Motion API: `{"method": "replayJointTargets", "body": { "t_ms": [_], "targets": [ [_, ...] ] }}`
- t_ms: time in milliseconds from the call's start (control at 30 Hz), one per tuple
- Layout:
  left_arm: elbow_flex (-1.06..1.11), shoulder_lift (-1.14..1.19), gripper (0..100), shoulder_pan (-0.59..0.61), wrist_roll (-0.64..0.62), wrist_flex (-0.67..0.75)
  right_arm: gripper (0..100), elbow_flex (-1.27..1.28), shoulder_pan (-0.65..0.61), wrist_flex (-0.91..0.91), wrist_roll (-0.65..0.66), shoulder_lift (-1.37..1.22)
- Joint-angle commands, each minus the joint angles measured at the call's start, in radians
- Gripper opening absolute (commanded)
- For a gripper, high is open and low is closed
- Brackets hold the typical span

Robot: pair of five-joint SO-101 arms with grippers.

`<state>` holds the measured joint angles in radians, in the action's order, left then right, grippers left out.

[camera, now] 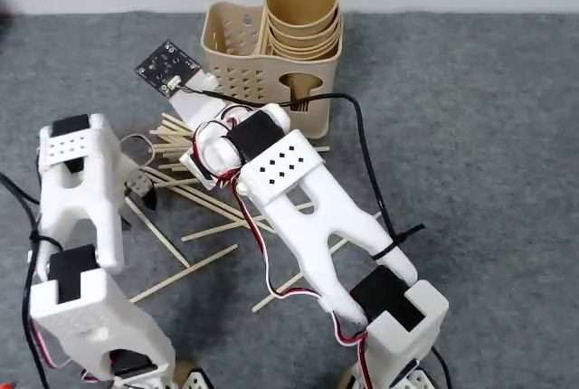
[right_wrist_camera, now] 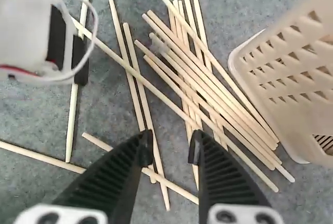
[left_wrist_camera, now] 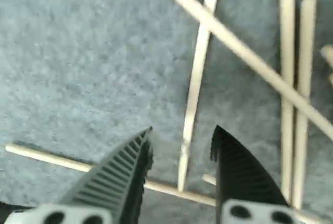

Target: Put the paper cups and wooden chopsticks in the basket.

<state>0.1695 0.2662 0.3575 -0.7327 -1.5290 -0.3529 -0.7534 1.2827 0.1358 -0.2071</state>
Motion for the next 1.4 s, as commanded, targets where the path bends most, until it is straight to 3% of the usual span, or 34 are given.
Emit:
{"method": "replayJointTargets", "body": {
  "t_ms": [0, 500, 700, 867, 1033, 1367],
  "targets": [
    [0.028, 0.002, 18, 0.009, 0.025, 0.032, 13.3, -0.009, 0.001, -0.024, -0.002, 0.038],
    [0.035, 0.130, 17, 0.009, 0.023, 0.097, 13.4, -0.009, 0.001, -0.024, -0.002, 0.033],
    [0.030, 0.164, 1, 0.009, 0.023, 0.097, 13.4, -0.009, 0.001, -0.024, -0.002, 0.033],
    [0.022, 0.152, 1, 0.005, 0.023, 0.095, 13.4, -0.009, 0.001, -0.024, -0.002, 0.033],
    [-0.038, 0.094, 1, 0.009, 0.023, 0.080, 13.4, -0.009, 0.001, -0.024, -0.002, 0.033],
    [-0.407, -0.239, 1, -0.034, 0.028, -0.135, 13.3, -0.009, 0.001, -0.024, -0.002, 0.039]
  ]
}}
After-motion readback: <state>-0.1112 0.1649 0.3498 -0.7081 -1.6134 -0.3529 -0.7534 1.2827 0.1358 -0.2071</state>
